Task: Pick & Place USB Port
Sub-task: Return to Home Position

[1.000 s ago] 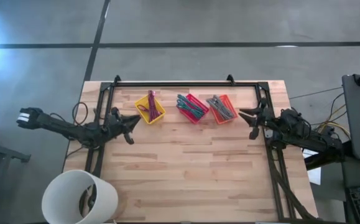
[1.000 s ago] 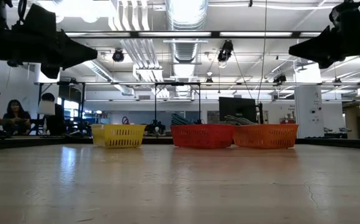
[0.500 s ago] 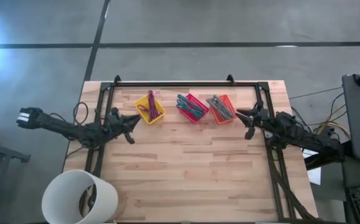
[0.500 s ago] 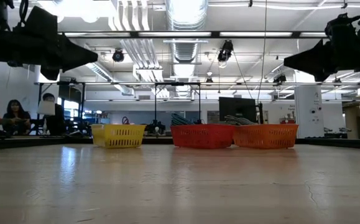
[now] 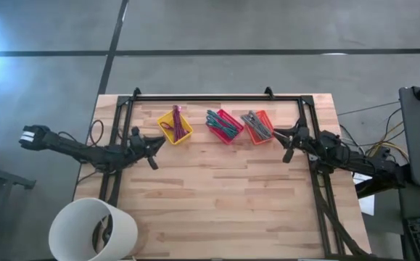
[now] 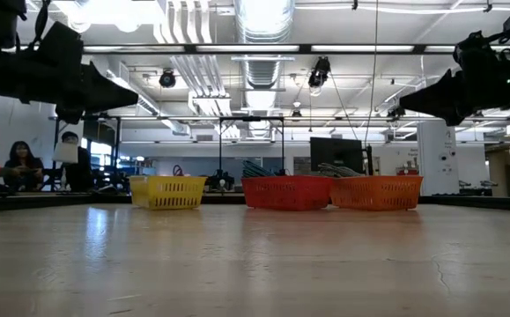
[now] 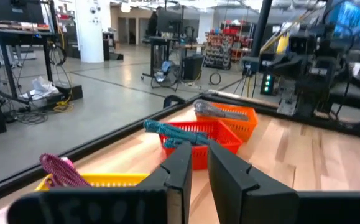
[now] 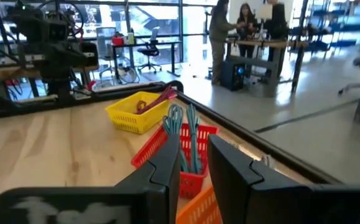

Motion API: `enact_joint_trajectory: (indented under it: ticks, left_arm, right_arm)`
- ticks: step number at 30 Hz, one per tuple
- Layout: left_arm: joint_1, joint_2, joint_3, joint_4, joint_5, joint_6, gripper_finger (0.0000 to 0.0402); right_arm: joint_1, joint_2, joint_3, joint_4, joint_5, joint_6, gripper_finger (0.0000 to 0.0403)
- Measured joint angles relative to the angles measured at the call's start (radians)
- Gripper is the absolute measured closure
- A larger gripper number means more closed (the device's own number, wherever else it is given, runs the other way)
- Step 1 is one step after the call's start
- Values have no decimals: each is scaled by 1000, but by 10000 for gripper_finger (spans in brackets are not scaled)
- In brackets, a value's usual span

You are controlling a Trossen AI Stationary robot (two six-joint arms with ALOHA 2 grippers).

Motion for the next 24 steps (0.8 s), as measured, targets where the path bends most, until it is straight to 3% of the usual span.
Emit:
enact_joint_trajectory:
  ticks: [13, 24]
  left_arm:
    - [0, 1, 2, -85, 1, -11, 346]
    - [0, 1, 2, -84, 1, -10, 346]
  right_arm:
    - [0, 12, 0, 0, 0, -6, 312]
    - [0, 12, 0, 0, 0, -28, 333]
